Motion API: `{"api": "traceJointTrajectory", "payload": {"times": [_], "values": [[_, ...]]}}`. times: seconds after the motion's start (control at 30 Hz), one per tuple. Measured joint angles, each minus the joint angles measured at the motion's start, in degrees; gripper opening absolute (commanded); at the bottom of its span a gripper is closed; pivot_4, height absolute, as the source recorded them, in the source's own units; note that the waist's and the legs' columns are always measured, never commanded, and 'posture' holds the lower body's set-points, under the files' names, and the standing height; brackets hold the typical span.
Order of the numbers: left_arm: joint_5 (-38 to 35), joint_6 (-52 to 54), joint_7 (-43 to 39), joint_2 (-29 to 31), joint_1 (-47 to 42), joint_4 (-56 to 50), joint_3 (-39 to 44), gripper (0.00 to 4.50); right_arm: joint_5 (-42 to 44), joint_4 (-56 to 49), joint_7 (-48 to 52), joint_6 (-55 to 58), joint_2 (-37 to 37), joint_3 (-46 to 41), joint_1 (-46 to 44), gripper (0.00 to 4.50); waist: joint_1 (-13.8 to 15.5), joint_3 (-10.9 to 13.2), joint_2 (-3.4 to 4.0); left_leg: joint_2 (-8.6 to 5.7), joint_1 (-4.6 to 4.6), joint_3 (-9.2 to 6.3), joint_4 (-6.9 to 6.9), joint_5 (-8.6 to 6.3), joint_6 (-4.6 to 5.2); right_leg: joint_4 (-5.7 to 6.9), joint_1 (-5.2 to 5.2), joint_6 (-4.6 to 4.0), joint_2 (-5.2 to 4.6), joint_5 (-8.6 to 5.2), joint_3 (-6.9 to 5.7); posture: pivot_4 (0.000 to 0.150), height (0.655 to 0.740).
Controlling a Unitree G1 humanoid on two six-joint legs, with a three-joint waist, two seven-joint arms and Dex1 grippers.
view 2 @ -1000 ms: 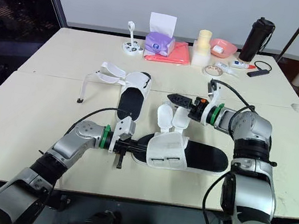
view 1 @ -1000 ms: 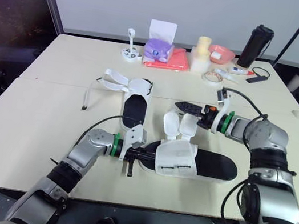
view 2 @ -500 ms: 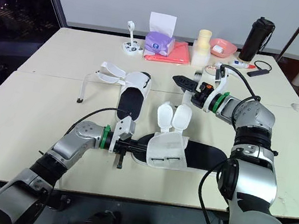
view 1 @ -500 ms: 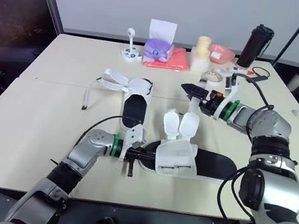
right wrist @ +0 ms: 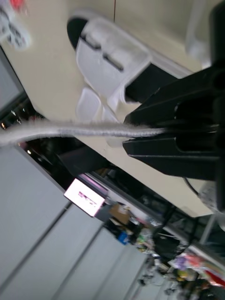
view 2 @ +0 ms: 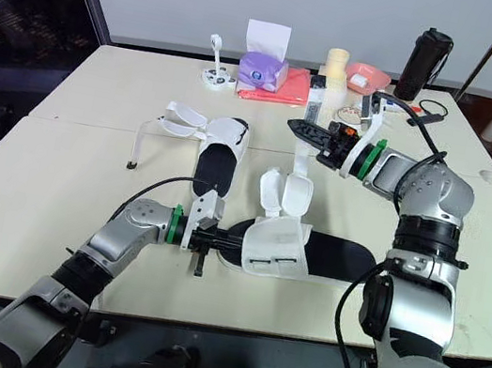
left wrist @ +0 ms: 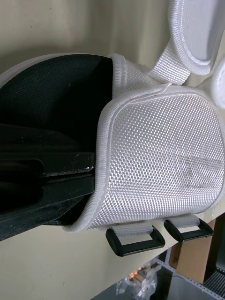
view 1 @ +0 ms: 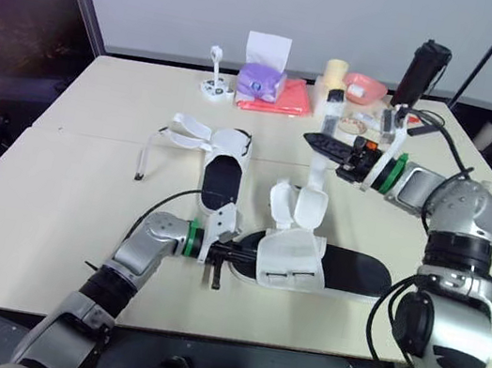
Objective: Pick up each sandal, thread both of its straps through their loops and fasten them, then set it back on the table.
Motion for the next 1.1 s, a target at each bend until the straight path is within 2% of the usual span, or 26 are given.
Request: {"api": "traceJointTrajectory", "payload": {"times": [0.17, 0.27, 0.37, 0.5, 0.73, 0.77, 0.83, 1.03, 1.1], "values": [[0.11, 0.01, -0.10, -0.10, -0.19, 0.28, 0.02, 0.00, 1.28, -21.75, 4.64, -2.63, -5.79, 6.00, 11.27, 0.07, 0.04, 0.00, 0.00, -0.01, -0.02, 0.01, 0.01, -0.01, 0.00, -0.02, -0.01, 0.02, 0.00, -0.01, -0.03, 0.150, 0.7400], [0.15, 0.02, -0.15, 0.03, -0.26, 0.43, 0.16, 0.00, -2.50, -34.53, 9.02, -11.09, -11.41, 11.38, 20.12, 0.07, -0.13, 0.00, -0.01, 0.00, -0.01, 0.16, 0.01, -0.01, 0.01, -0.05, 0.04, 0.03, 0.00, -0.01, -0.03, 0.150, 0.7400], [0.33, 0.12, -0.11, -0.14, -0.26, 0.41, 0.26, 0.00, -7.59, -42.28, 10.36, -19.38, -14.75, 15.17, 26.57, 0.07, -0.11, 0.00, -0.01, 0.01, 0.00, 0.20, 0.03, -0.01, 0.01, -0.05, 0.05, 0.04, 0.01, 0.00, -0.04, 0.150, 0.7400], [0.45, 0.17, -0.22, -0.21, -0.21, 0.34, 0.25, 0.00, -8.79, -49.20, 12.79, -25.01, -17.58, 16.04, 32.84, 0.07, -0.04, 0.01, -0.05, 0.03, 0.00, 0.11, 0.03, -0.02, 0.02, -0.09, 0.08, 0.04, 0.00, 0.00, -0.04, 0.150, 0.7400], [0.96, 0.21, -0.33, -0.44, -0.35, 0.35, 0.26, 0.00, -10.88, -50.98, 16.85, -29.60, -23.31, 17.18, 39.28, 0.07, 0.07, 0.01, -0.07, 0.06, 0.02, 0.07, 0.04, -0.02, 0.02, -0.13, 0.13, 0.04, -0.01, 0.00, -0.07, 0.150, 0.7400], [0.98, 0.21, -0.34, -0.46, -0.36, 0.36, 0.27, 0.00, -10.88, -51.29, 17.46, -29.64, -24.02, 17.44, 39.77, 0.64, 0.08, 0.01, -0.07, 0.06, 0.01, 0.06, 0.04, -0.02, 0.02, -0.14, 0.15, 0.04, -0.01, 0.00, -0.10, 0.150, 0.7400], [0.99, 0.25, -0.36, -0.48, -0.37, 0.38, 0.27, 0.00, -10.73, -52.14, 18.73, -29.65, -25.95, 17.80, 40.43, 1.43, 0.10, 0.01, -0.07, 0.07, 0.01, 0.04, 0.04, -0.02, 0.03, -0.15, 0.16, 0.04, -0.02, 0.00, -0.11, 0.150, 0.7400], [1.00, 0.32, -0.43, -0.51, -0.39, 0.41, 0.30, 0.00, -9.35, -54.17, 21.14, -28.84, -30.82, 16.59, 42.95, 4.47, 0.12, 0.02, -0.08, 0.10, 0.01, 0.01, 0.04, -0.03, 0.03, -0.19, 0.18, 0.04, -0.02, 0.00, -0.15, 0.150, 0.7400], [1.01, 0.34, -0.43, -0.59, -0.38, 0.42, 0.30, 0.00, -8.71, -54.90, 22.05, -28.64, -33.23, 15.03, 44.55, 4.47, 0.18, 0.02, -0.09, 0.10, 0.01, 0.02, 0.04, -0.04, 0.04, -0.21, 0.20, 0.04, -0.03, 0.00, -0.16, 0.150, 0.7400]]}}
